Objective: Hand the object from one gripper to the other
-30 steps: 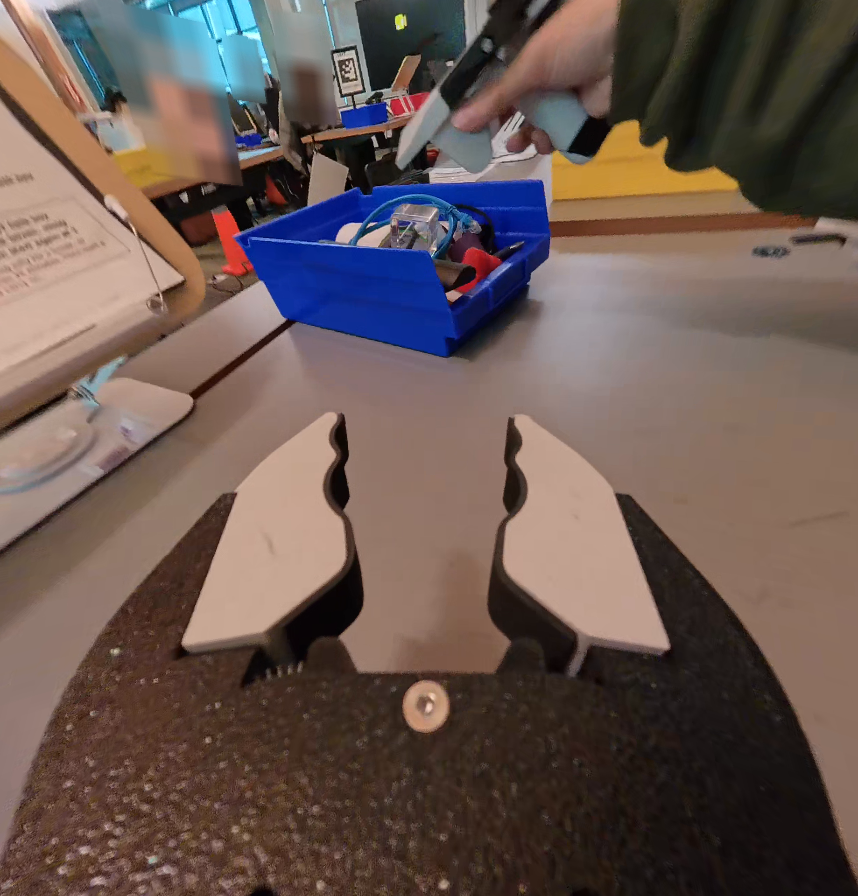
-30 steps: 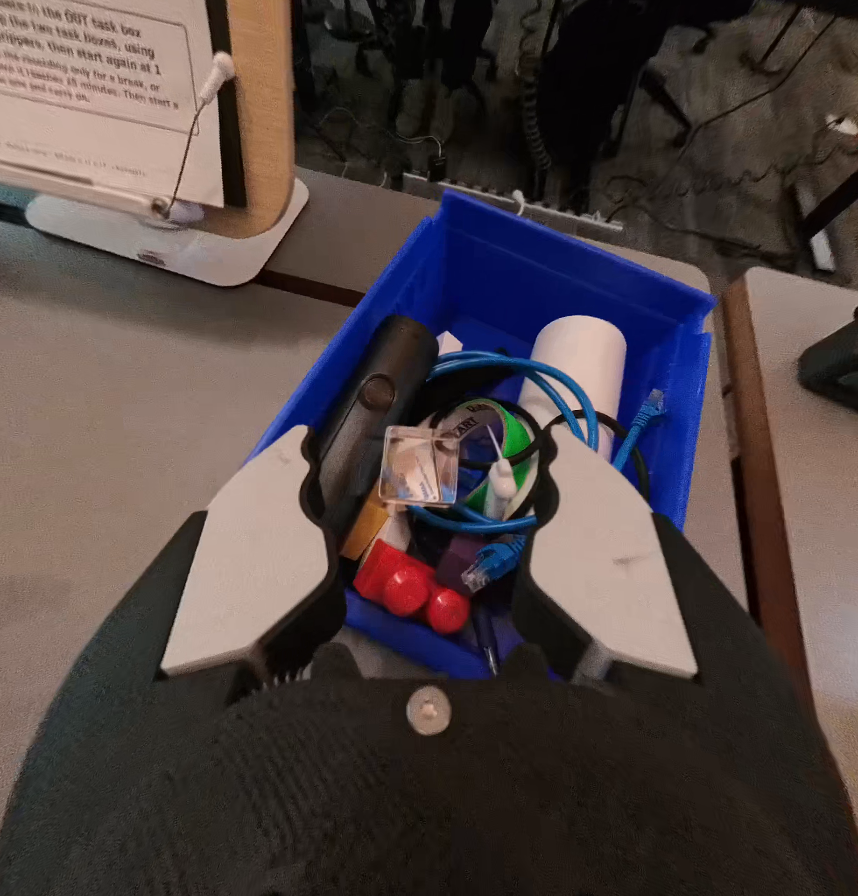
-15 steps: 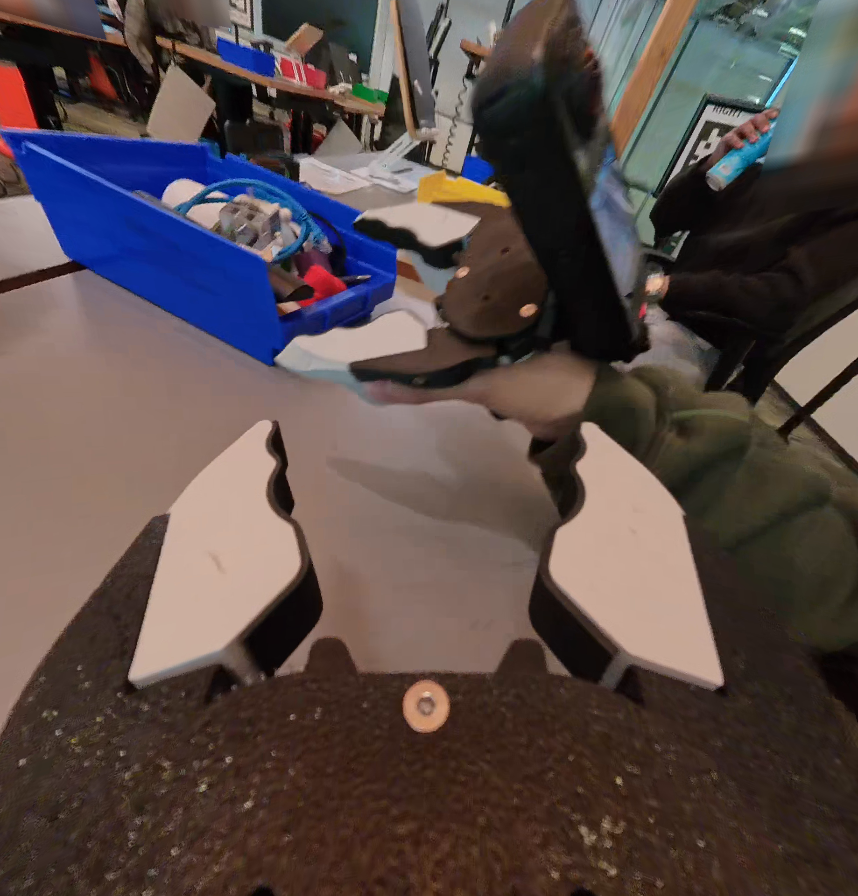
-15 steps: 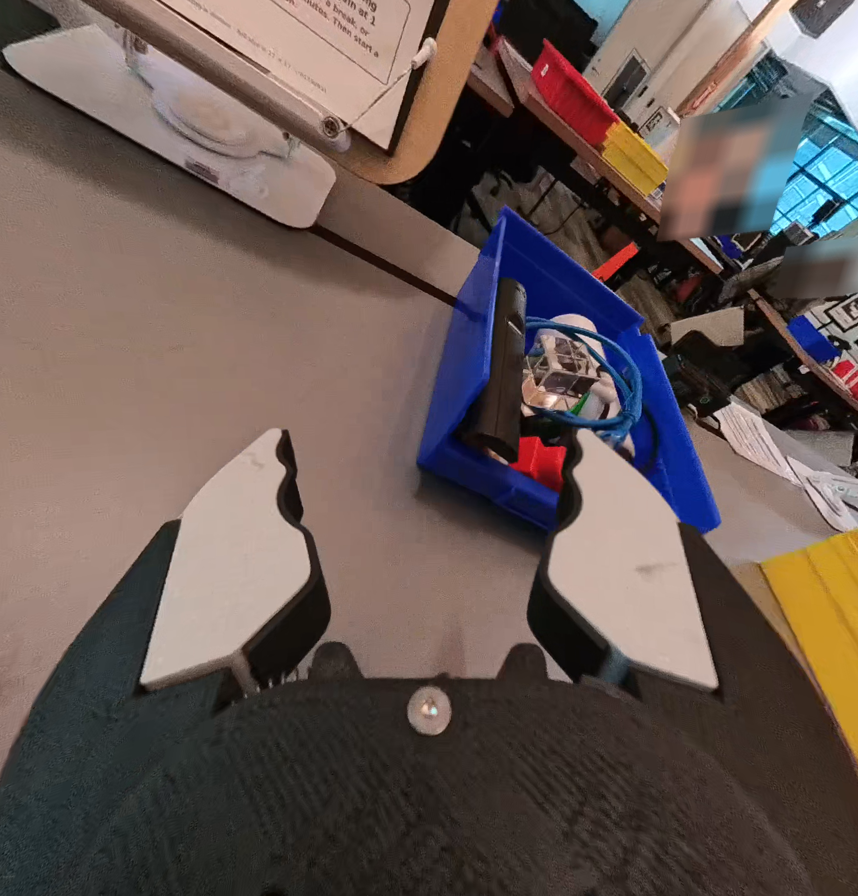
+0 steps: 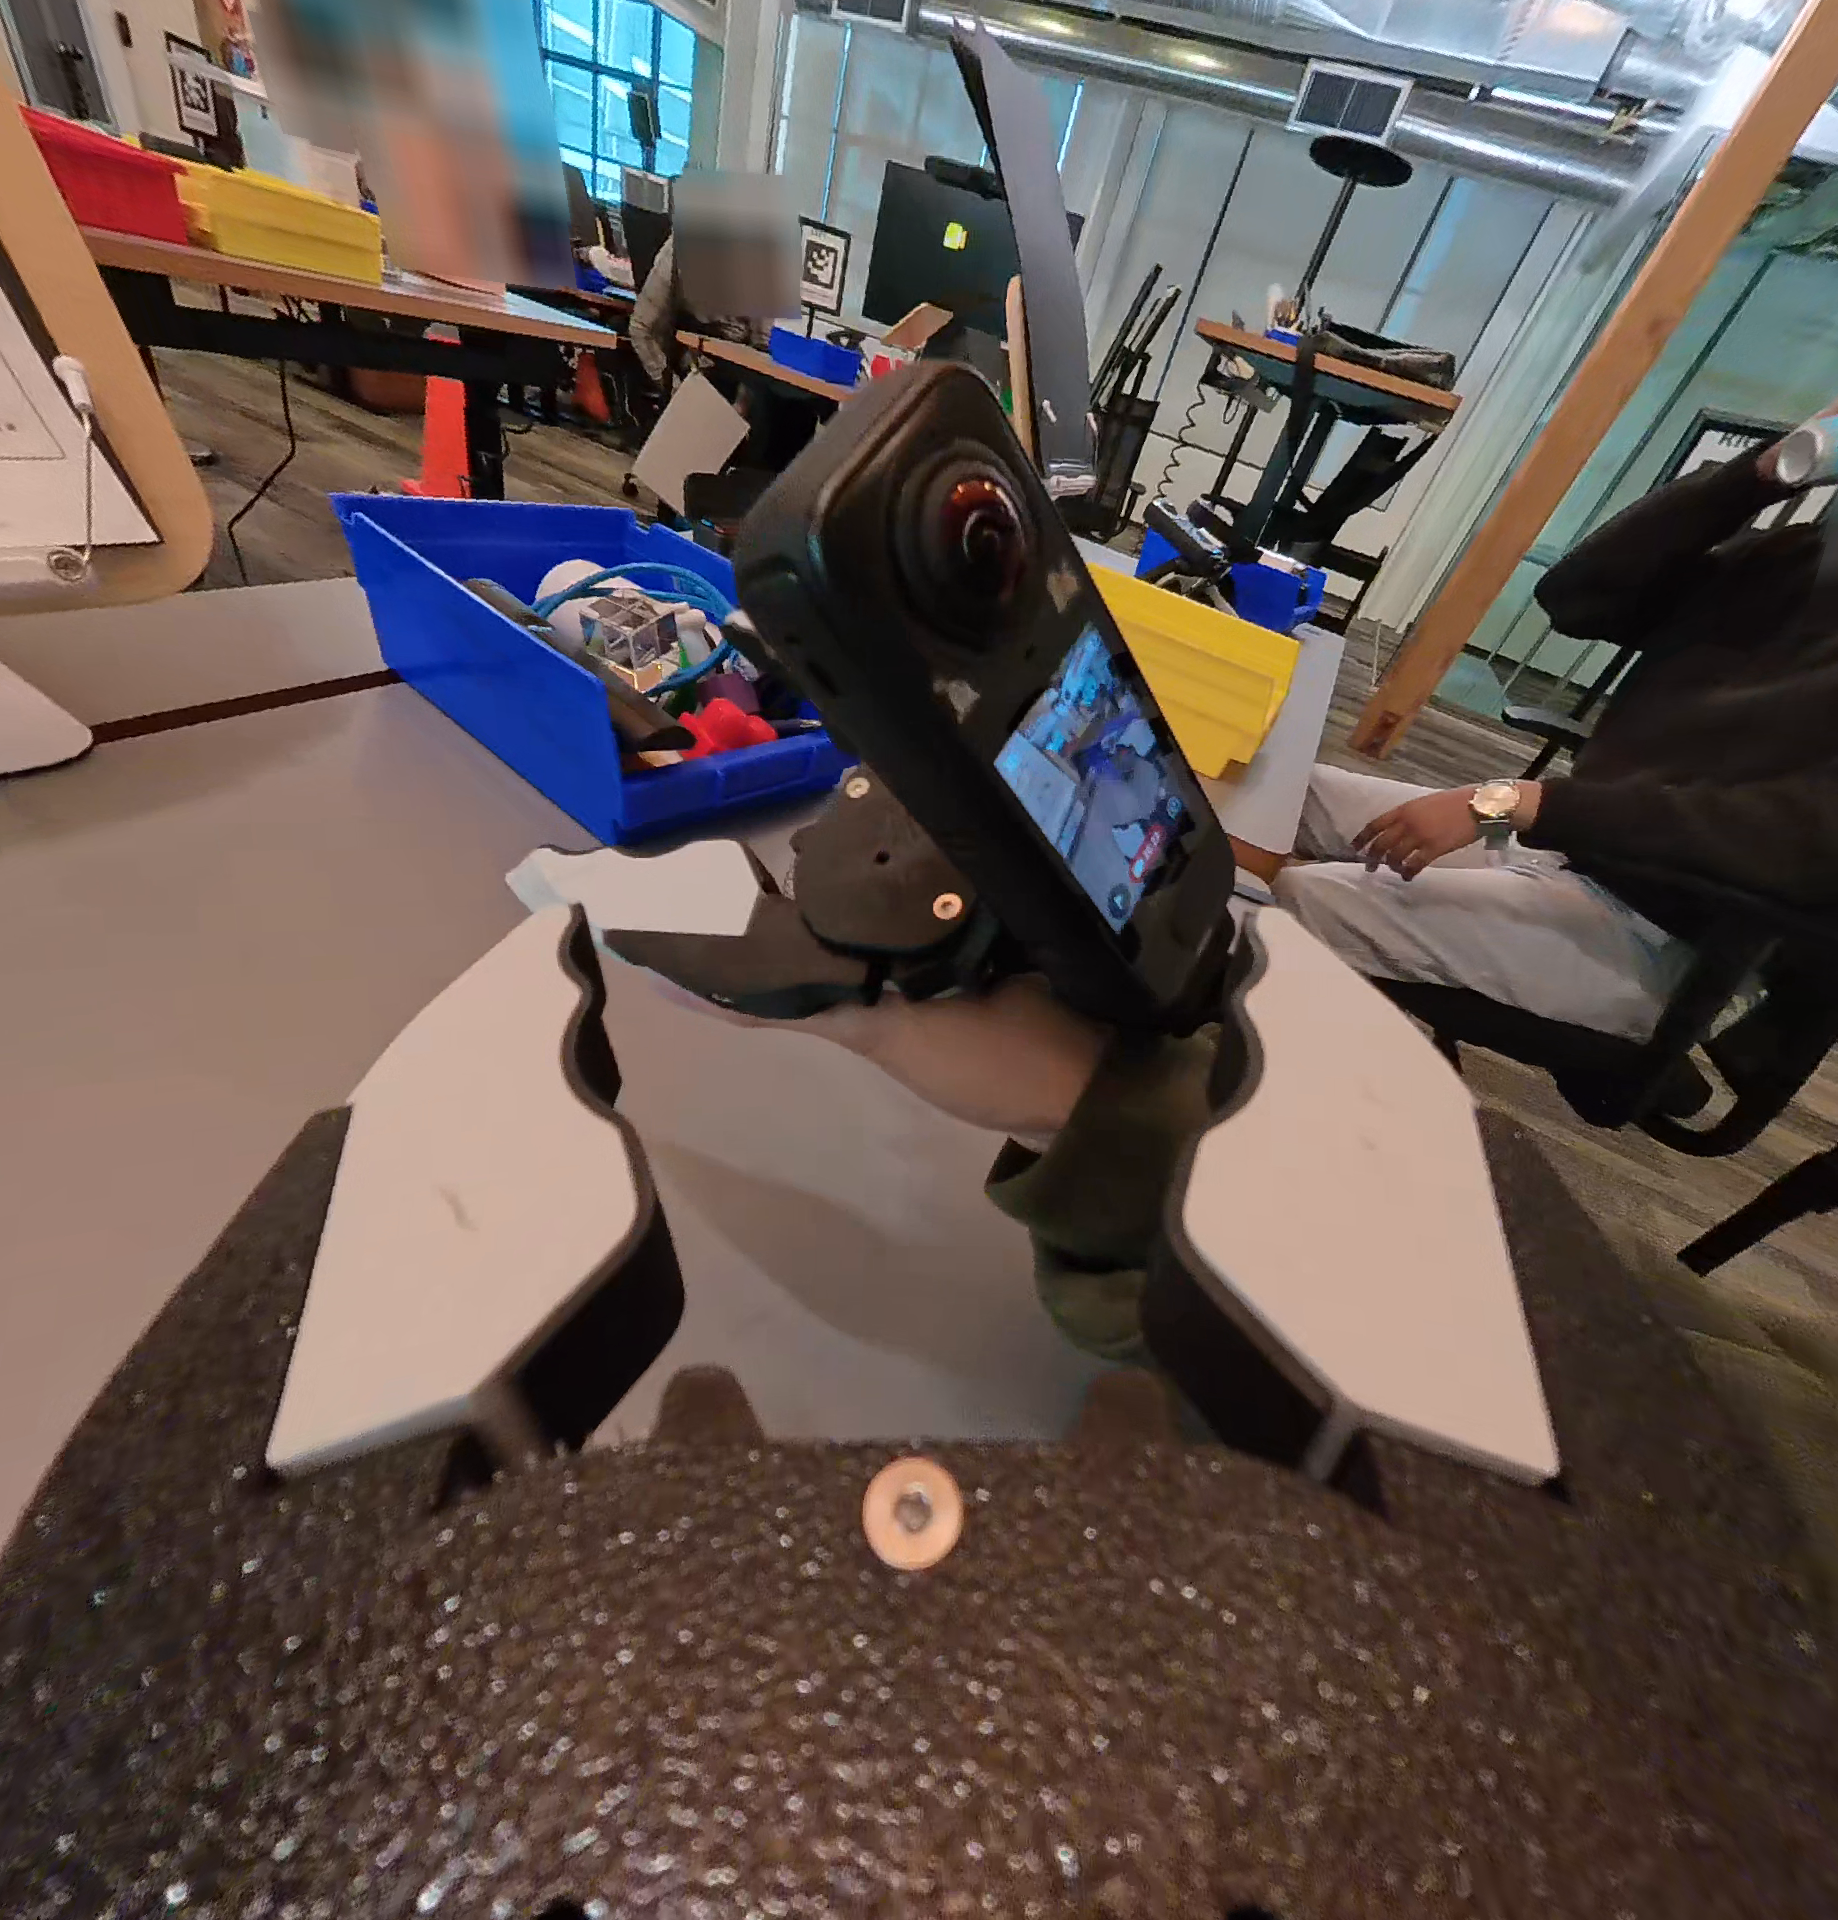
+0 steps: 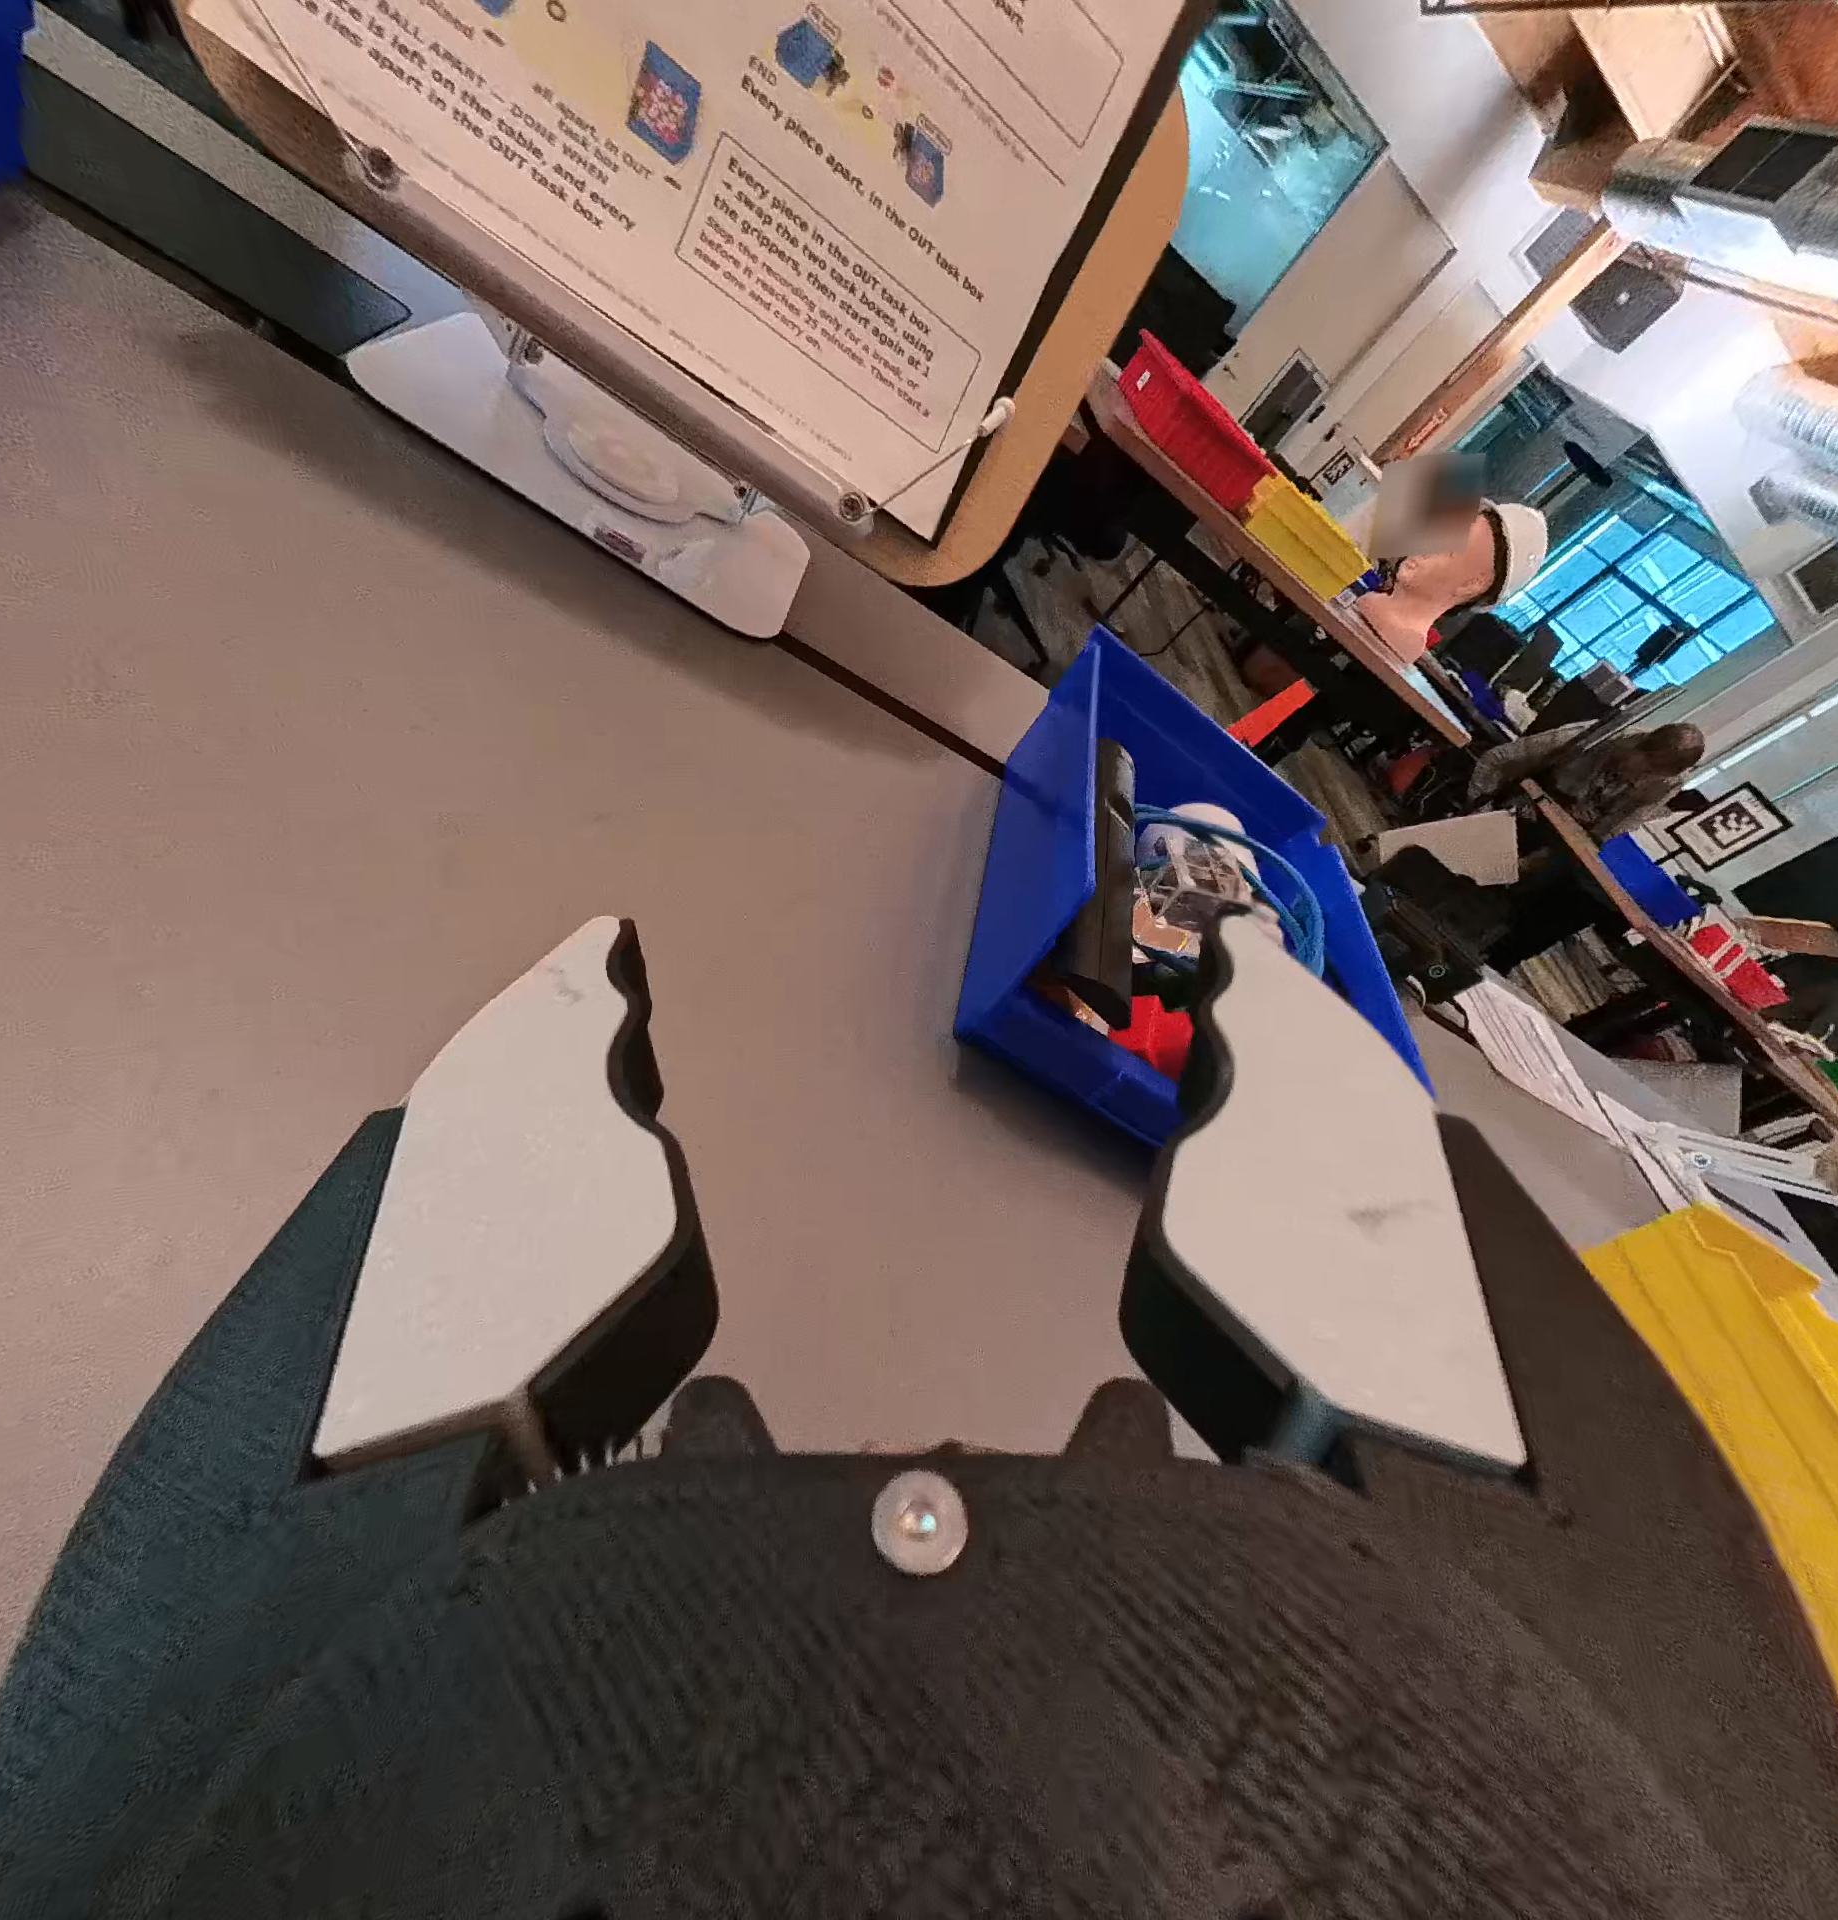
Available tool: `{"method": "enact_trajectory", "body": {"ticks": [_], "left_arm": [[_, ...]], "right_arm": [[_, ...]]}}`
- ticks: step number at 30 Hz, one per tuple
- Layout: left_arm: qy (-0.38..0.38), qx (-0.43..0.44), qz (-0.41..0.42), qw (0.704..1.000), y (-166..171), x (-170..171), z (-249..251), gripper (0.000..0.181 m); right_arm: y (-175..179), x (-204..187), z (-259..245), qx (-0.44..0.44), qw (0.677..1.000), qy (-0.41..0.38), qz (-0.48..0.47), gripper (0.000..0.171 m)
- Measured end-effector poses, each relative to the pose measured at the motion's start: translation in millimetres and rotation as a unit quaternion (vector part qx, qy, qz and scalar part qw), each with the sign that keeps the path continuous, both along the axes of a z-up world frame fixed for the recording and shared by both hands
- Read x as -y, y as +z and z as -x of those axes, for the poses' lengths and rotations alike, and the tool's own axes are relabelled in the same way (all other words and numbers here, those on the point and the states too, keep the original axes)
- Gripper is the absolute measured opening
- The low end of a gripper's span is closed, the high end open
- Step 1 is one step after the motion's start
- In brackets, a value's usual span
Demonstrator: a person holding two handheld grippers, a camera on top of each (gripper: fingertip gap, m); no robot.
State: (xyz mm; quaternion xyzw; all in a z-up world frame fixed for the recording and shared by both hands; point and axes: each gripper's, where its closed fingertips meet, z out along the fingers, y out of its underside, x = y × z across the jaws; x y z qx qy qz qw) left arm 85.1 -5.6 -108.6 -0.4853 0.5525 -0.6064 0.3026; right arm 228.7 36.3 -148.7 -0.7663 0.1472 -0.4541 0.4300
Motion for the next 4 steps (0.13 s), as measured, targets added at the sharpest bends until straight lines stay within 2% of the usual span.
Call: {"method": "enact_trajectory", "body": {"ticks": [4], "left_arm": [[0.036,-0.009,0.007,0.999,-6.9,-13.4,-2.2,0.112]], "right_arm": [[1.8,-16.0,10.6,0.014,1.0,0.013,0.012,0.099]]}}
